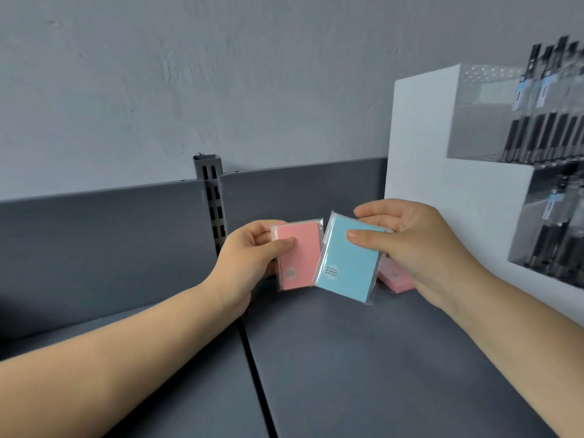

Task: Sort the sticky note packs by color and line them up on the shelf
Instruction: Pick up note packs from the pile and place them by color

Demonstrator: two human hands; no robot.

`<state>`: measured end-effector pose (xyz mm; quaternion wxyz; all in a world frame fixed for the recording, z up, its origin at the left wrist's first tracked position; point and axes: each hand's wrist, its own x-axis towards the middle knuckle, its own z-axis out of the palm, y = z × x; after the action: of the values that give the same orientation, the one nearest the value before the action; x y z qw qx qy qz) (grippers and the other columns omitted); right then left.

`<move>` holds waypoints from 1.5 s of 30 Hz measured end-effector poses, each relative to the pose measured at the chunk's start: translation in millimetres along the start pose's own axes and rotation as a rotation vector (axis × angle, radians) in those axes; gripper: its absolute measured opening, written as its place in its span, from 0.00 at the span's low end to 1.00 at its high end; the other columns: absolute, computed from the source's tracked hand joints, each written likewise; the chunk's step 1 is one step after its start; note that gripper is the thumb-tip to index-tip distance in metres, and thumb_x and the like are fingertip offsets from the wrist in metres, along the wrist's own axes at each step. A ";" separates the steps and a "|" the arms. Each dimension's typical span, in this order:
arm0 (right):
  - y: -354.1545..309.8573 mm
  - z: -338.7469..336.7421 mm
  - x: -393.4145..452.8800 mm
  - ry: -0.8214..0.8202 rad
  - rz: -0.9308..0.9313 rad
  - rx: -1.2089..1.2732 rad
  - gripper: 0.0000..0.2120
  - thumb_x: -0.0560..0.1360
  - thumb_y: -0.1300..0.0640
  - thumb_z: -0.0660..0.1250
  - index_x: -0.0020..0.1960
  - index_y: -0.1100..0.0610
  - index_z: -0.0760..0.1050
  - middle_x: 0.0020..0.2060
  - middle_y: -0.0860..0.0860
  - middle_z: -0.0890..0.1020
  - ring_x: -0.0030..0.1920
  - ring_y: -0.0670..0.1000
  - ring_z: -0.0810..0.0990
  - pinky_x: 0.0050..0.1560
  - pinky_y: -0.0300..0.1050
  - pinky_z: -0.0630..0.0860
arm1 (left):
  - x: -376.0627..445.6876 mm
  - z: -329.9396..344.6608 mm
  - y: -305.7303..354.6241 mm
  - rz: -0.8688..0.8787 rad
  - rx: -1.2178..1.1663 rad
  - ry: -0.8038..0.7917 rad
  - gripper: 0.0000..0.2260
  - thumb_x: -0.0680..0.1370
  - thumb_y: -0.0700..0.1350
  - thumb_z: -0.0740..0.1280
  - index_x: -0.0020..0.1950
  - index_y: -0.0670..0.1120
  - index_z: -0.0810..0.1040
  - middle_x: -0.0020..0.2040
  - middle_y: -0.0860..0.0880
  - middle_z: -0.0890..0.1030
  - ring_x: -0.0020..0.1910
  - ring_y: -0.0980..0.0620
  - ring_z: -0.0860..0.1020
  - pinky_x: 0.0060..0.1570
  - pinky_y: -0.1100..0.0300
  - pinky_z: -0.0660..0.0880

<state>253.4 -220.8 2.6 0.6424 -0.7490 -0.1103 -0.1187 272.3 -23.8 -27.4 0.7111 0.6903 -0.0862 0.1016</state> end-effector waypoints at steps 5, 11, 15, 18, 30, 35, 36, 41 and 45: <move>-11.8 2.9 -5.7 -0.017 0.023 0.055 0.08 0.68 0.65 0.73 0.42 0.53 0.78 0.40 0.50 0.84 0.40 0.50 0.82 0.42 0.42 0.75 | -17.8 -5.0 23.6 0.010 0.070 -0.001 0.07 0.75 0.35 0.67 0.51 0.43 0.78 0.44 0.47 0.84 0.40 0.52 0.82 0.41 0.59 0.79; -37.9 28.2 -24.3 -0.173 0.055 0.102 0.06 0.70 0.64 0.71 0.43 0.55 0.78 0.40 0.53 0.84 0.41 0.52 0.81 0.27 0.33 0.71 | -64.3 -52.6 58.7 -0.024 0.170 -0.035 0.06 0.74 0.35 0.68 0.46 0.46 0.78 0.44 0.48 0.83 0.42 0.53 0.81 0.40 0.61 0.78; -65.6 61.4 -51.1 -0.276 -0.035 0.059 0.08 0.68 0.66 0.72 0.41 0.54 0.78 0.39 0.51 0.84 0.40 0.50 0.82 0.40 0.42 0.74 | -105.6 -97.6 79.5 -0.012 0.207 0.012 0.07 0.73 0.35 0.68 0.43 0.47 0.78 0.42 0.49 0.82 0.41 0.52 0.81 0.34 0.64 0.76; -81.8 91.4 -74.3 -0.355 -0.064 0.066 0.08 0.67 0.66 0.73 0.41 0.55 0.78 0.37 0.50 0.85 0.38 0.48 0.82 0.41 0.41 0.75 | -137.5 -127.6 90.9 -0.004 0.225 0.030 0.07 0.73 0.34 0.68 0.43 0.47 0.78 0.43 0.48 0.82 0.43 0.50 0.80 0.34 0.64 0.75; -132.1 226.7 -169.9 -0.536 -0.025 0.097 0.08 0.67 0.67 0.73 0.41 0.55 0.78 0.38 0.52 0.84 0.41 0.50 0.82 0.46 0.44 0.75 | -265.0 -252.5 135.9 0.020 0.264 0.116 0.08 0.72 0.32 0.68 0.43 0.45 0.77 0.39 0.51 0.83 0.38 0.53 0.82 0.32 0.64 0.77; -141.0 281.3 -214.2 -0.582 -0.007 0.114 0.09 0.67 0.66 0.74 0.41 0.55 0.78 0.40 0.51 0.84 0.42 0.50 0.82 0.47 0.45 0.76 | -314.4 -311.8 141.5 0.015 0.266 0.186 0.08 0.72 0.32 0.67 0.43 0.44 0.78 0.40 0.49 0.83 0.39 0.53 0.82 0.31 0.64 0.77; -141.9 290.5 -222.6 -0.583 -0.003 0.115 0.09 0.67 0.66 0.74 0.41 0.55 0.78 0.40 0.52 0.84 0.42 0.50 0.82 0.48 0.45 0.76 | -322.7 -322.2 141.6 0.012 0.265 0.199 0.08 0.72 0.32 0.68 0.43 0.44 0.78 0.40 0.49 0.83 0.39 0.53 0.82 0.32 0.63 0.78; -146.9 329.0 -256.8 -0.592 -0.001 0.120 0.10 0.66 0.67 0.74 0.40 0.54 0.78 0.38 0.50 0.84 0.41 0.50 0.82 0.48 0.44 0.76 | -357.5 -366.2 142.2 -0.010 0.264 0.248 0.07 0.72 0.32 0.68 0.46 0.43 0.78 0.43 0.47 0.84 0.41 0.52 0.82 0.33 0.63 0.78; -152.8 350.5 -271.8 -0.607 0.001 0.121 0.10 0.67 0.67 0.74 0.40 0.54 0.77 0.37 0.49 0.84 0.40 0.48 0.82 0.42 0.38 0.75 | -370.9 -388.2 142.3 -0.035 0.248 0.302 0.08 0.72 0.32 0.68 0.47 0.43 0.78 0.42 0.48 0.84 0.43 0.51 0.82 0.33 0.63 0.78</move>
<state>-40.0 145.2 7.5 0.6236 -0.7107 -0.3038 0.1173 -129.8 358.5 -0.1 0.6270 0.7511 0.0466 0.2013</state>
